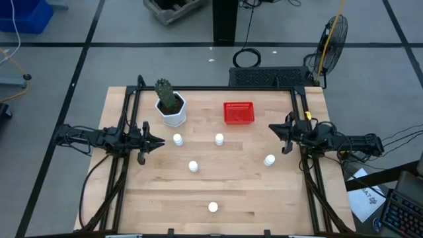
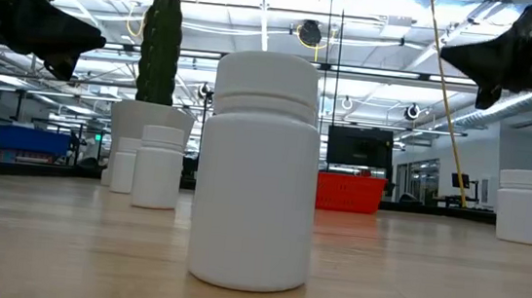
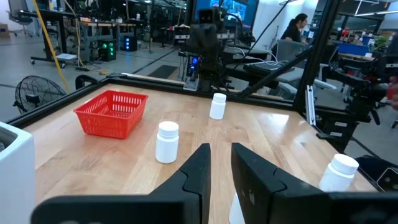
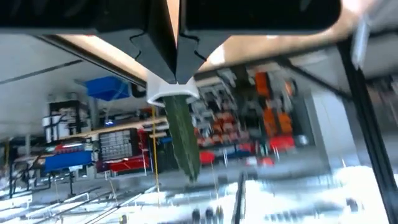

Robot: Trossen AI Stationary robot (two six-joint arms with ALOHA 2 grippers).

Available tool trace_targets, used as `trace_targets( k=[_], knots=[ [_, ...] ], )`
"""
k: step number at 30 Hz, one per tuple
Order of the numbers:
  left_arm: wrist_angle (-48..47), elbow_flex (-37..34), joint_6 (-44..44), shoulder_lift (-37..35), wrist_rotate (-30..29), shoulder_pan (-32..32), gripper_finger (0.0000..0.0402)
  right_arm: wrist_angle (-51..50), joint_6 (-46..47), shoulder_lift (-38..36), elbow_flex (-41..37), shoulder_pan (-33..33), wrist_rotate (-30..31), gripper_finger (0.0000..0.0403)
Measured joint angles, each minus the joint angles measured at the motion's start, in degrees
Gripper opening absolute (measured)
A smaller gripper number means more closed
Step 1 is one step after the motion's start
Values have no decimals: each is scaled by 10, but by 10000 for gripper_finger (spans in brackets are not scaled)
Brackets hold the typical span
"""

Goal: Pick and place pill bottles into a basket
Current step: Put the white pill bottle into the red bin

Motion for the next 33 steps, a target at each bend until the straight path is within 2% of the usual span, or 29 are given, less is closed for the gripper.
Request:
trace_targets(
  k=[6,9,12,14,16,19,23,26,29,33],
  knots=[
    [0,0,0,0,0,0,67,114,28,0,0,0,7,4],
    [0,0,0,0,0,0,67,171,85,13,0,0,-55,4],
    [0,0,0,0,0,0,67,233,132,52,0,5,-180,4],
    [0,0,0,0,0,0,67,269,151,92,3,22,-193,4],
    [0,0,0,0,0,0,67,268,141,138,11,46,-170,4],
    [0,0,0,0,0,0,67,224,108,227,56,90,-110,1],
    [0,0,0,0,0,0,67,128,61,348,158,150,-10,1],
    [0,0,0,0,0,0,67,-22,69,410,267,179,19,1],
    [0,0,0,0,0,0,67,-178,119,465,383,197,34,5],
    [0,0,0,0,0,0,67,-233,169,553,473,216,61,47]
  ],
)
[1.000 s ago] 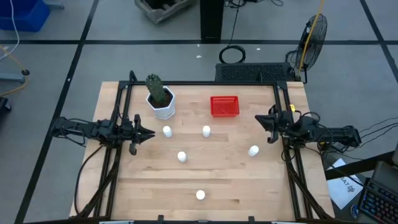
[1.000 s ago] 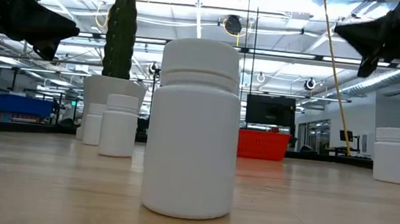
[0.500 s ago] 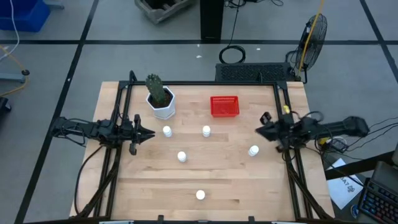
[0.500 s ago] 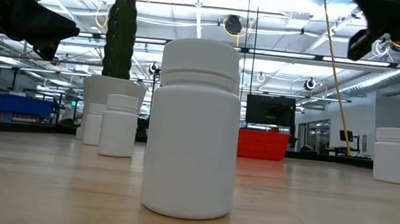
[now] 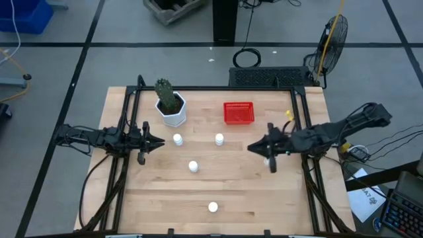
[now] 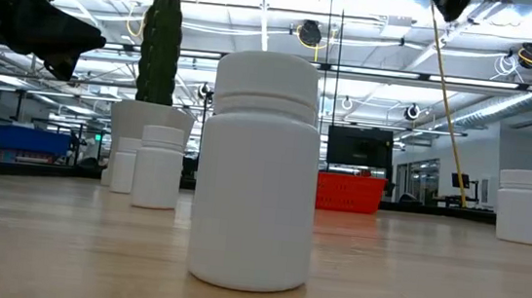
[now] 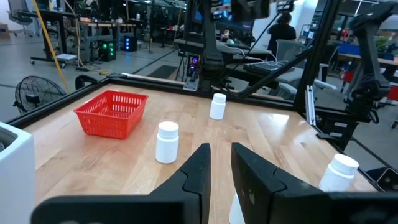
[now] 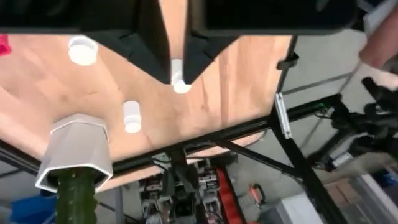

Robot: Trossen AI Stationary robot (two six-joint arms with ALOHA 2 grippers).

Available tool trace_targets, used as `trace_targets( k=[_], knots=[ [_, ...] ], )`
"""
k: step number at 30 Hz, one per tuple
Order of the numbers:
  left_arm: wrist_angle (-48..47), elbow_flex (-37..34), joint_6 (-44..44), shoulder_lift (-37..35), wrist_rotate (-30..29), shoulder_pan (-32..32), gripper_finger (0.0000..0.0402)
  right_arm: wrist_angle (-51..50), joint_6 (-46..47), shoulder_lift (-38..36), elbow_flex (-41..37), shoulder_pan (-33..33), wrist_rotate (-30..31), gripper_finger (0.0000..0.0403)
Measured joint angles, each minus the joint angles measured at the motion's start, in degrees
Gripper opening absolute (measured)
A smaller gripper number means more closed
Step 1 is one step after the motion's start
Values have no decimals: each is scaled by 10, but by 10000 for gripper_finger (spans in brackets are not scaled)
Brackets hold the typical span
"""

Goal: Pick and place pill bottles into a basket
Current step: Put the white pill bottle into the red bin

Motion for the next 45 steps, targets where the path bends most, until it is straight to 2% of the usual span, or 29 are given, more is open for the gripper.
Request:
trace_targets(
  k=[2,7,11,15,18,23,31,37,45],
  knots=[
    [0,0,0,0,0,0,67,-37,-3,46,33,8,3,84],
    [1,0,0,0,0,0,67,-231,31,131,85,10,15,189],
    [0,0,0,0,0,0,67,-367,127,128,91,4,13,258],
    [0,0,0,0,0,0,67,-482,228,102,90,4,-15,297],
    [0,0,0,0,0,0,67,-516,289,85,79,15,-38,305],
    [0,0,0,0,0,0,67,-508,322,83,31,29,-60,299],
    [0,0,0,0,0,0,67,-443,335,85,-44,27,-106,291],
    [0,0,0,0,0,0,67,-441,345,85,-61,27,-106,291],
    [0,0,0,0,0,0,67,-376,348,85,-96,27,-106,290]
  ],
)
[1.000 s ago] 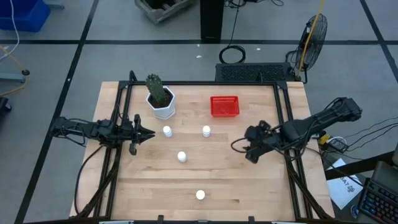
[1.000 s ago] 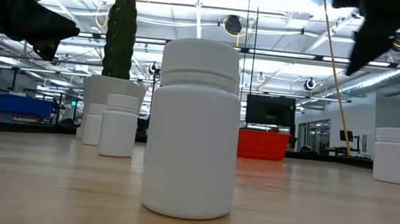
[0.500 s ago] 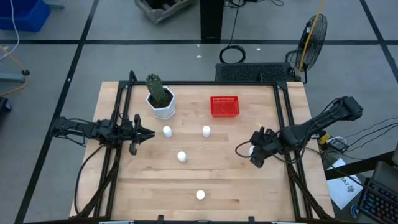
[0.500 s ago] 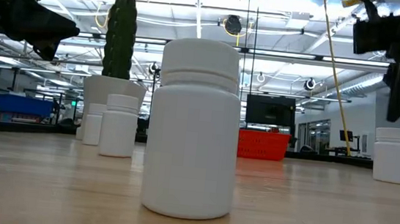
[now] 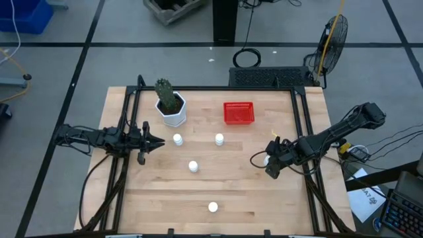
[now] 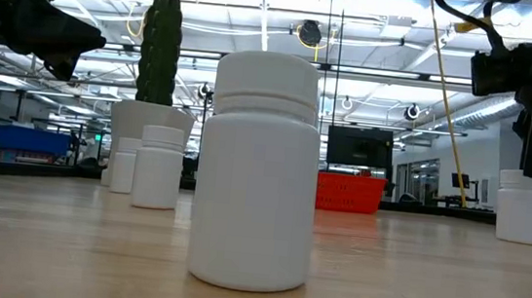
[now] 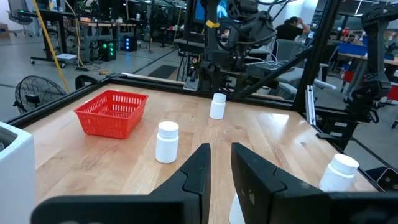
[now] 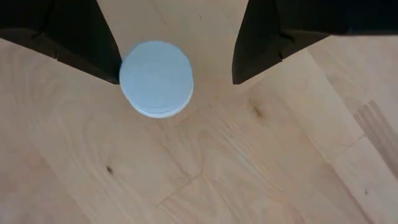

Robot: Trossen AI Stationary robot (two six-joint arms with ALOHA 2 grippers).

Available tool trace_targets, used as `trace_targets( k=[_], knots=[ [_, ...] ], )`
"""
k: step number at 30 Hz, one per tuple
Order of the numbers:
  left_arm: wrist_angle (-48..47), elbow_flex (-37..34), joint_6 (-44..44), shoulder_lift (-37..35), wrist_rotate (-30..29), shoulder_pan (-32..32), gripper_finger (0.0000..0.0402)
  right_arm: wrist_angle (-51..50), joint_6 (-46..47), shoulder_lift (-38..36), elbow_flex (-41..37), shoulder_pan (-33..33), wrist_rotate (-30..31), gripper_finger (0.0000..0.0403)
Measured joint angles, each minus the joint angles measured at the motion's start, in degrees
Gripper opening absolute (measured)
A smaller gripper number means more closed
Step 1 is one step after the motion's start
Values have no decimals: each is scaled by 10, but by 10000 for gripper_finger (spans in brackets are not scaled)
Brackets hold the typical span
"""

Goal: Pick and place pill bottles into a basket
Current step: Put the white pill bottle into the red bin

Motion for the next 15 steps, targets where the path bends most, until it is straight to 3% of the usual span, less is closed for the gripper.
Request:
trace_targets(
  k=[6,15],
  knots=[
    [0,0,0,0,0,0,67,4,0,0,-10,0,1,275],
    [0,0,0,0,0,0,67,6,-11,0,-10,0,16,198]
  ],
)
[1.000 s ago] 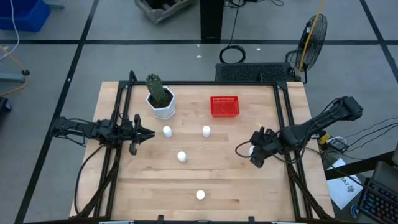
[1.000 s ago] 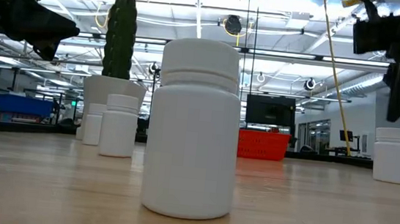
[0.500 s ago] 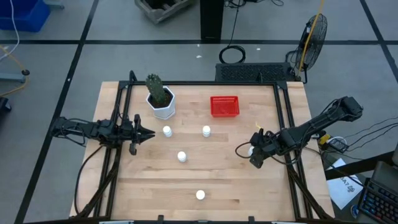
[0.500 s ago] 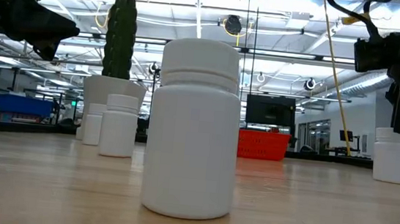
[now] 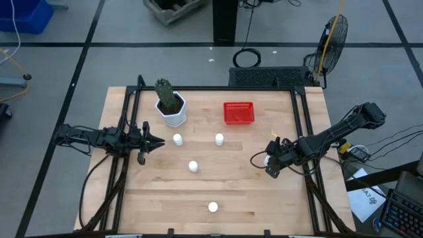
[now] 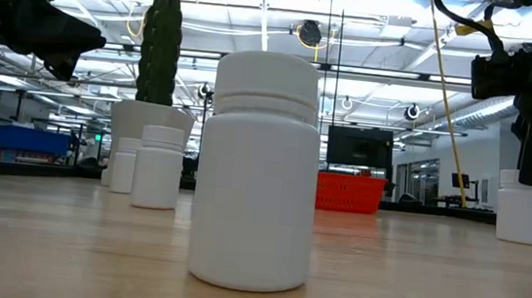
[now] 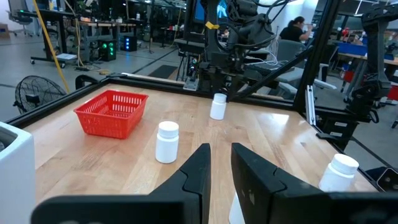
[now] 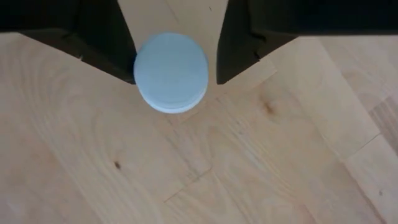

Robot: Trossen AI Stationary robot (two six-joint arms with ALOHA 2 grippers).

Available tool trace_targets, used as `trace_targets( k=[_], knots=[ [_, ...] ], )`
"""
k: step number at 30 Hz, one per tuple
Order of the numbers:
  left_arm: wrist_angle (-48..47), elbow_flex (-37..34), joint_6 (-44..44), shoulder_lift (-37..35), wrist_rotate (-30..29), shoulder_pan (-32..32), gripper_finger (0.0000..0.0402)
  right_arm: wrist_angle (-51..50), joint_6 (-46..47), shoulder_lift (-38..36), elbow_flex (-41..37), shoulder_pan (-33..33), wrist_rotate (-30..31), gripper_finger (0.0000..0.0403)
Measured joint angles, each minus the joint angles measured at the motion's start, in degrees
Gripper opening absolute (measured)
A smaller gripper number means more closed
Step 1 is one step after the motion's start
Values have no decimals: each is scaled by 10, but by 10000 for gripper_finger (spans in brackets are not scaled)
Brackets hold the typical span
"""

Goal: Pick and place pill bottles into a basket
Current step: Put the white pill bottle into the red bin

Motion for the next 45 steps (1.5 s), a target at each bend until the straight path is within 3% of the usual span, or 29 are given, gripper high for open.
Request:
trace_targets(
  k=[7,21,27,35,42,45],
  knots=[
    [0,0,0,0,0,0,67,0,-1,0,0,0,0,151],
    [0,0,0,0,0,0,67,53,-57,-10,0,-19,46,148],
    [0,0,0,0,0,0,67,134,-149,-37,0,-68,88,154],
    [0,0,0,0,0,0,67,300,-338,-73,0,-141,181,150],
    [0,0,0,0,0,0,67,462,-487,-76,0,-221,180,149],
    [0,0,0,0,0,0,67,480,-519,-69,12,-261,164,149]
  ],
)
